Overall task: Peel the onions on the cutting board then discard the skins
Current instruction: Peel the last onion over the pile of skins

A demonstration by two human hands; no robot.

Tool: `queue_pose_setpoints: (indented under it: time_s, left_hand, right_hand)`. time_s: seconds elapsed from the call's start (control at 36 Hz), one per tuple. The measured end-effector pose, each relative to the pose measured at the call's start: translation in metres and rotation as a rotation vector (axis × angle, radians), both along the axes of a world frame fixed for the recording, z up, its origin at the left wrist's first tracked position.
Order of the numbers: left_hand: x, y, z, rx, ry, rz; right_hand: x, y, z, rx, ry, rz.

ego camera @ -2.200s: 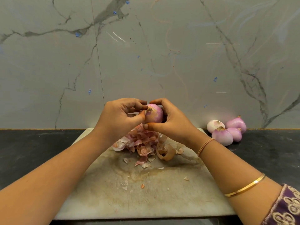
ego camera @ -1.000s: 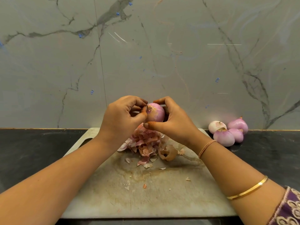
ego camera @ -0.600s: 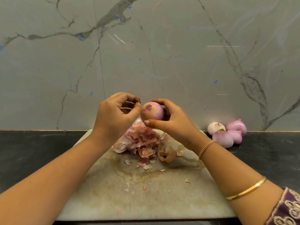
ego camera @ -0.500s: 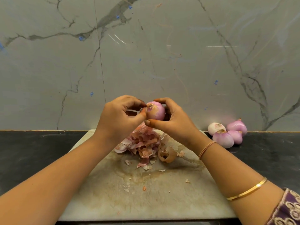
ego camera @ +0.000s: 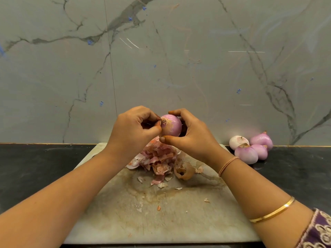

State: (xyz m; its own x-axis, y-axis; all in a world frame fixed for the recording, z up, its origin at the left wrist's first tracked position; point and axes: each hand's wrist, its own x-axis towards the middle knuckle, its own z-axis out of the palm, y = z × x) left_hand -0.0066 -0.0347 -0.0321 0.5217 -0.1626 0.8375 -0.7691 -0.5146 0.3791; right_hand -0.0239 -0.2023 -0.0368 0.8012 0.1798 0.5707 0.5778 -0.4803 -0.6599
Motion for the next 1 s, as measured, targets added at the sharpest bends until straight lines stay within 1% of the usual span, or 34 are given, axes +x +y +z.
queue_pose_setpoints:
  time_s: [0.08, 0.19, 0.28, 0.33, 0.39, 0.44, 0.47, 0.53, 0.58, 0.69, 0.75, 0.89, 1.0]
  left_hand:
    - [-0.001, 0.0, 0.0, 0.016, -0.006, 0.014]
    - [-0.002, -0.001, 0.0, 0.038, -0.015, 0.048]
    - [-0.002, -0.001, 0.001, -0.002, -0.007, 0.042]
    - [-0.003, -0.001, 0.001, -0.067, 0.029, 0.019]
    - [-0.003, 0.0, 0.003, -0.147, 0.094, -0.041]
    - [-0.002, 0.002, 0.004, -0.183, 0.153, -0.145]
    - [-0.002, 0.003, 0.004, -0.174, 0.183, -0.218]
    - [-0.002, 0.005, 0.004, -0.097, 0.215, -0.346]
    - [-0.003, 0.006, 0.004, 0.008, 0.181, -0.389]
    - [-0.002, 0.007, 0.007, 0.153, 0.014, -0.381]
    - [-0.001, 0.009, 0.007, 0.217, -0.046, -0.355]
    - [-0.002, 0.009, 0.007, 0.31, -0.125, -0.269]
    - [-0.001, 0.008, 0.006, 0.309, -0.101, -0.276]
  right_hand:
    - [-0.001, 0.001, 0.0, -0.019, -0.003, 0.002]
    - [-0.003, 0.002, 0.001, 0.005, 0.024, 0.031]
    - [-0.002, 0.001, 0.002, 0.081, 0.129, 0.077]
    - [-0.002, -0.001, 0.004, 0.149, 0.208, 0.112]
    - [-0.002, -0.003, 0.006, 0.22, 0.277, 0.153]
    - [-0.001, -0.007, 0.008, 0.277, 0.333, 0.201]
    - [0.0, -0.008, 0.008, 0.301, 0.349, 0.222]
    - [-0.001, -0.01, 0.01, 0.373, 0.372, 0.279]
    - [-0.002, -0.011, 0.011, 0.429, 0.381, 0.331]
    - [-0.004, -0.01, 0.012, 0.445, 0.382, 0.351]
    - [-0.005, -0.01, 0.012, 0.443, 0.378, 0.327]
    - [-0.006, -0.009, 0.011, 0.437, 0.37, 0.288]
    - [-0.007, -0.009, 0.012, 0.419, 0.354, 0.271]
